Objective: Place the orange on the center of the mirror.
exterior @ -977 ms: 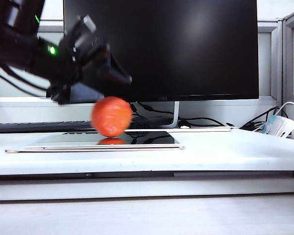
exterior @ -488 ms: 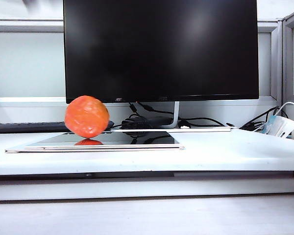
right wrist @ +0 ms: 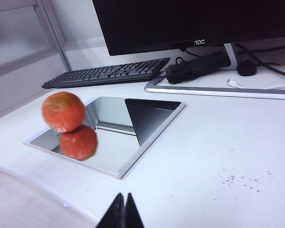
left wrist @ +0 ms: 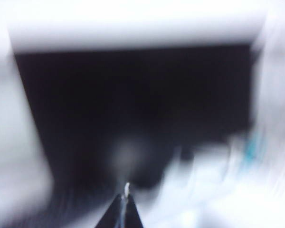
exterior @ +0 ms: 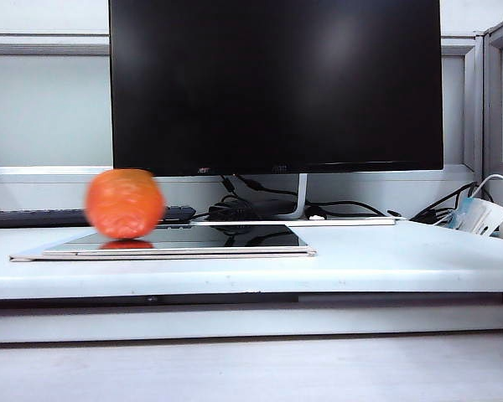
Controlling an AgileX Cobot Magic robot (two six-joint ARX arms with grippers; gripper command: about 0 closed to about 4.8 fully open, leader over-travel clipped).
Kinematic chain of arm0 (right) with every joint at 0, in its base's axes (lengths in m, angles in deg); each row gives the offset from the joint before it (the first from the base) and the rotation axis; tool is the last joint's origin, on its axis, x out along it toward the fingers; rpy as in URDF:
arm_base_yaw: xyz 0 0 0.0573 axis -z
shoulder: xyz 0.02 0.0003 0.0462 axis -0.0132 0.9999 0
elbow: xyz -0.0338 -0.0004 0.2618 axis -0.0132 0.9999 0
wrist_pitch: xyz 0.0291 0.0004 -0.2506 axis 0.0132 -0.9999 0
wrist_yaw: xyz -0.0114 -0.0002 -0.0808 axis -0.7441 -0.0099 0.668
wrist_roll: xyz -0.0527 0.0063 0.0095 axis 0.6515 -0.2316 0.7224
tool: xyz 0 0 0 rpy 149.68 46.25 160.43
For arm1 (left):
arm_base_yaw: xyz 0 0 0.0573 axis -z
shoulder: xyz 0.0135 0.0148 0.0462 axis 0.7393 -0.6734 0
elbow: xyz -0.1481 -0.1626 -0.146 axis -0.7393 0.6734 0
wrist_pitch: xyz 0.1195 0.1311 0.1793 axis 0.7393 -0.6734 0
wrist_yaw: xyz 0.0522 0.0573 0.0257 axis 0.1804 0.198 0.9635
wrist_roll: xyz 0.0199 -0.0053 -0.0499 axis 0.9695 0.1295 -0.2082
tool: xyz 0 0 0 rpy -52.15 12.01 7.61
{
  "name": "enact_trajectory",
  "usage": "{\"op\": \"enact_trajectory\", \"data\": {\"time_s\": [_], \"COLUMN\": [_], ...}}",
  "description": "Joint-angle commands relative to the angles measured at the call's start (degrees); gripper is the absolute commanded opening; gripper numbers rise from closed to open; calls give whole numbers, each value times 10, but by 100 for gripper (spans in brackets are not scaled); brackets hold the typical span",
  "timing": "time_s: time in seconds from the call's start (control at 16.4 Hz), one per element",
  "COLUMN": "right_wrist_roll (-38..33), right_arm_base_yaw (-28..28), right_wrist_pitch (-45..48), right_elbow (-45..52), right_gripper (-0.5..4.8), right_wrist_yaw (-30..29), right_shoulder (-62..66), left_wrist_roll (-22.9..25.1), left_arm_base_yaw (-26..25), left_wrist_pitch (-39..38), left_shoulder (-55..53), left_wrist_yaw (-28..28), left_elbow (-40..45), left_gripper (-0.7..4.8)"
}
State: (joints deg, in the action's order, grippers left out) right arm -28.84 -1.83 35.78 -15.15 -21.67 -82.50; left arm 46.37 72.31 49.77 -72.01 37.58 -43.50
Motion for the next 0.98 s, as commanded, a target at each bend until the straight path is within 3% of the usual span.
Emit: {"op": "enact_trajectory", "data": {"time_s": [0.06, 0.18, 0.31, 0.61, 0.98], "right_wrist_roll": [0, 0, 0, 0, 0], "right_arm_base_yaw": [0, 0, 0, 0, 0], "right_wrist_pitch": [10, 10, 10, 10, 10], "right_elbow": [4, 4, 4, 4, 4], "right_gripper": [-1, -1, -1, -1, -1], "right_wrist_yaw": [1, 1, 2, 11, 12], "right_shoulder": [0, 0, 0, 0, 0], "left_wrist_roll": [0, -1, -1, -16, -31], "left_arm_base_yaw": [-1, -1, -1, -1, -1], "left_wrist_pitch": [-108, -96, -56, 99, 90], "left_shoulder": [-30, -65, -152, -364, -446], "left_wrist_yaw": [0, -37, -64, -102, -99], "left_elbow": [10, 19, 19, 17, 18], "left_gripper": [-6, 25, 479, 479, 479]}}
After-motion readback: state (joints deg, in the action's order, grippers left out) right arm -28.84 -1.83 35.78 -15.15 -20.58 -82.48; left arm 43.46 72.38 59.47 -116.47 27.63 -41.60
